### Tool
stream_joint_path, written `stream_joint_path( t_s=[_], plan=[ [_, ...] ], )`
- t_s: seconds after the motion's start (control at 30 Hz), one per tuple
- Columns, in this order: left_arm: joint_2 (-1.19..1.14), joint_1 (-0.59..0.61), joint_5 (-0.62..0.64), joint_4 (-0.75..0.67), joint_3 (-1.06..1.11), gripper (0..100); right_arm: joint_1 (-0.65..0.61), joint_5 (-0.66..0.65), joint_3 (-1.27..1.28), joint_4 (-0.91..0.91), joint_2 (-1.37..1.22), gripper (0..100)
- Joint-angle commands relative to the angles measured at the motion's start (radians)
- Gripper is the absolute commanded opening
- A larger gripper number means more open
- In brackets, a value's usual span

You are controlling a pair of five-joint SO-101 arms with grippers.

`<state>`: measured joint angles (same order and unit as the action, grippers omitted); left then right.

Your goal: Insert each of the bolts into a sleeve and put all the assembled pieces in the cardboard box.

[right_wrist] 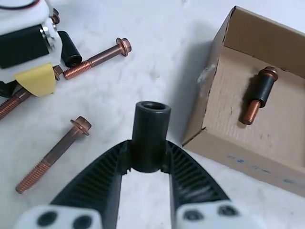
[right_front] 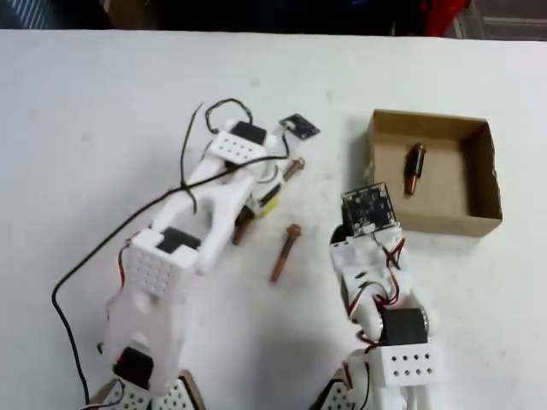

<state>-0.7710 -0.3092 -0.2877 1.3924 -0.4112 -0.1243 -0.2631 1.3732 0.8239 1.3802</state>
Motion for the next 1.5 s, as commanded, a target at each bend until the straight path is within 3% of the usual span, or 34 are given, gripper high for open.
stream_joint_path(
  t_s=[0.0,0.1,0.47,0.73,0.93,1.2,1.47],
  plan=[
    [-0.013,0.008,0.011,-0.002,-0.038,10,0.007,-0.006,-0.011,-0.027,0.018,1.8],
    [-0.015,0.015,0.003,-0.003,-0.038,2,0.007,-0.006,-0.011,-0.028,0.018,1.8],
    [-0.004,0.008,0.008,0.098,-0.049,2,0.007,-0.006,-0.005,-0.028,0.018,1.8],
    [-0.004,-0.004,0.011,0.370,-0.345,2,0.005,-0.006,0.075,-0.174,0.018,1.7],
    [-0.002,-0.007,0.120,0.393,-0.466,2,0.005,-0.006,0.086,-0.193,0.018,1.7],
    [0.125,-0.013,0.137,0.394,-0.442,2,-0.050,-0.005,0.094,-0.185,0.010,1.7],
    [0.429,-0.013,0.137,0.382,-0.196,2,-0.087,-0.005,0.120,-0.191,0.016,1.7]
  ],
)
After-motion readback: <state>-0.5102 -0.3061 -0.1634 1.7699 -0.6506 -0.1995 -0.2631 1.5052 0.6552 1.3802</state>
